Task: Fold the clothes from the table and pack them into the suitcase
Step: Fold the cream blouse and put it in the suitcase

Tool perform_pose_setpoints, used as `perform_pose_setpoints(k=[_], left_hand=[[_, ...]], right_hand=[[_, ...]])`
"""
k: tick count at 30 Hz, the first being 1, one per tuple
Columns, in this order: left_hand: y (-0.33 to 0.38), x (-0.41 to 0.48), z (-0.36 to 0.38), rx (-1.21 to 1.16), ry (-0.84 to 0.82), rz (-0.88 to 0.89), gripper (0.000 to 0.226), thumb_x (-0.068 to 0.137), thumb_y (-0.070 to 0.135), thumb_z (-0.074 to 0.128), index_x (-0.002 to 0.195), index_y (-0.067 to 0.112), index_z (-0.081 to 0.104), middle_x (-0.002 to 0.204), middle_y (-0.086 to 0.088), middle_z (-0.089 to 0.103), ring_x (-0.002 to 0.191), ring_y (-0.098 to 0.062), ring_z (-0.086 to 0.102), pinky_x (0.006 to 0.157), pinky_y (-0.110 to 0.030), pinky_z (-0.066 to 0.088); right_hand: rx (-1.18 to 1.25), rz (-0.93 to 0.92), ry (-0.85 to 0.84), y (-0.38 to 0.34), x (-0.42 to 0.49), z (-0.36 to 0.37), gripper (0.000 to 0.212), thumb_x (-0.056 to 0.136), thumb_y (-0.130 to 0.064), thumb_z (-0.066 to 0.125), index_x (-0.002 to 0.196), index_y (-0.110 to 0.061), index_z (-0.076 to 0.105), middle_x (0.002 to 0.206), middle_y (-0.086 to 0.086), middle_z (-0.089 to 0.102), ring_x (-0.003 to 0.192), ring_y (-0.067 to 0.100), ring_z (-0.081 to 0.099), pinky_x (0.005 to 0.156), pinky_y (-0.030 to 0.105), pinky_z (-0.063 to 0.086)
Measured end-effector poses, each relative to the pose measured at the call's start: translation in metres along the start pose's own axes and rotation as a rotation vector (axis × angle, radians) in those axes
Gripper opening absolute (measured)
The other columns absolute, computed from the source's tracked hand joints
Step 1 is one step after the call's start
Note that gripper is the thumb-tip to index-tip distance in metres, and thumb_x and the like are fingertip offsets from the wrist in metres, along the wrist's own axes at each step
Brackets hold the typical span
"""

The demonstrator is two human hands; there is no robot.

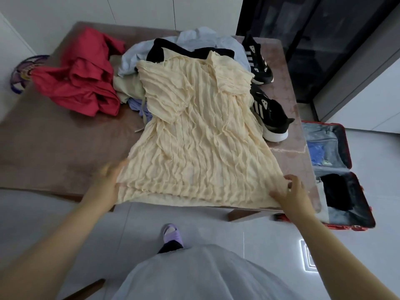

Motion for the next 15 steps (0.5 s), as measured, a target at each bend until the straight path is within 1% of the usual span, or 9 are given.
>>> perform_pose_setpoints(k=[1, 2, 4, 6, 7, 8, 10, 12, 15], left_hand=[[0.0, -0.006, 0.004, 0.06, 0.035, 0.123, 0.063, 0.078, -0.012, 0.058, 0.134, 0.015, 0.049, 0.134, -0.019, 0.046, 0.118, -0.037, 0.044, 0.097, -0.047, 0.038], [-0.003, -0.011, 0.008, 0.116, 0.045, 0.259, 0.052, 0.08, -0.005, 0.057, 0.128, 0.015, 0.054, 0.13, -0.016, 0.05, 0.115, -0.033, 0.043, 0.097, -0.046, 0.039], [-0.011, -0.019, 0.013, 0.164, -0.032, 0.431, 0.033, 0.09, 0.029, 0.05, 0.12, 0.019, 0.058, 0.12, -0.007, 0.058, 0.112, -0.022, 0.042, 0.102, -0.032, 0.033], [-0.019, -0.022, 0.017, 0.189, -0.152, 0.445, 0.054, 0.088, 0.058, 0.043, 0.121, 0.019, 0.061, 0.118, 0.003, 0.061, 0.113, -0.014, 0.043, 0.106, -0.021, 0.021], [-0.023, -0.021, 0.017, 0.201, -0.175, 0.422, 0.058, 0.082, 0.059, 0.051, 0.122, 0.018, 0.061, 0.118, 0.005, 0.061, 0.114, -0.013, 0.044, 0.108, -0.019, 0.016], [-0.027, -0.021, 0.017, 0.198, -0.162, 0.404, 0.057, 0.075, 0.05, 0.065, 0.122, 0.017, 0.061, 0.119, 0.004, 0.061, 0.115, -0.013, 0.045, 0.109, -0.019, 0.013], [-0.03, -0.021, 0.016, 0.122, -0.135, 0.33, 0.061, 0.062, 0.02, 0.085, 0.119, 0.013, 0.063, 0.117, -0.003, 0.064, 0.112, -0.018, 0.053, 0.107, -0.024, 0.026], [-0.03, -0.022, 0.01, 0.054, -0.087, 0.269, 0.056, 0.058, -0.002, 0.085, 0.111, 0.011, 0.068, 0.111, -0.009, 0.067, 0.103, -0.019, 0.059, 0.09, -0.032, 0.041], [-0.028, -0.022, 0.001, 0.04, 0.0, 0.274, 0.037, 0.063, -0.008, 0.08, 0.094, 0.011, 0.075, 0.098, -0.005, 0.072, 0.093, -0.015, 0.064, 0.08, -0.03, 0.044]], right_hand=[[-0.044, -0.094, 0.047, 0.002, -0.003, 0.001, 0.053, 0.079, -0.021, 0.074, 0.125, -0.017, 0.048, 0.122, 0.013, 0.046, 0.103, 0.031, 0.048, 0.086, 0.04, 0.042], [-0.098, -0.219, 0.089, 0.002, -0.005, 0.002, 0.048, 0.078, -0.018, 0.075, 0.121, -0.017, 0.055, 0.123, 0.013, 0.046, 0.107, 0.034, 0.047, 0.091, 0.044, 0.041], [-0.188, -0.464, 0.082, 0.006, -0.009, 0.008, 0.037, 0.075, -0.015, 0.078, 0.111, -0.018, 0.066, 0.121, 0.011, 0.051, 0.108, 0.037, 0.047, 0.092, 0.048, 0.041], [-0.243, -0.558, -0.05, 0.011, -0.009, 0.015, 0.033, 0.079, -0.031, 0.074, 0.111, -0.026, 0.069, 0.127, 0.005, 0.053, 0.114, 0.033, 0.043, 0.097, 0.047, 0.039], [-0.276, -0.563, -0.119, 0.013, -0.009, 0.017, 0.035, 0.081, -0.041, 0.07, 0.114, -0.031, 0.067, 0.132, 0.002, 0.051, 0.12, 0.03, 0.04, 0.102, 0.046, 0.035], [-0.306, -0.559, -0.174, 0.016, -0.009, 0.02, 0.038, 0.081, -0.044, 0.068, 0.118, -0.034, 0.065, 0.137, -0.001, 0.047, 0.124, 0.027, 0.036, 0.107, 0.045, 0.031], [-0.336, -0.555, -0.21, 0.019, -0.009, 0.023, 0.043, 0.08, -0.038, 0.071, 0.122, -0.035, 0.062, 0.142, -0.003, 0.044, 0.127, 0.026, 0.034, 0.11, 0.047, 0.029], [-0.341, -0.608, -0.169, 0.022, -0.01, 0.025, 0.045, 0.076, -0.032, 0.075, 0.12, -0.033, 0.064, 0.138, 0.0, 0.049, 0.122, 0.032, 0.042, 0.104, 0.052, 0.038], [-0.349, -0.73, -0.085, 0.027, -0.013, 0.028, 0.045, 0.07, -0.02, 0.082, 0.112, -0.027, 0.069, 0.123, 0.002, 0.06, 0.106, 0.033, 0.056, 0.087, 0.052, 0.051]])
Point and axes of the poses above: each hand's wrist, its own x-axis towards the middle knuckle, its own z-axis out of the palm, y = z × x, the point moved 1 cm from there along x, towards the middle knuckle
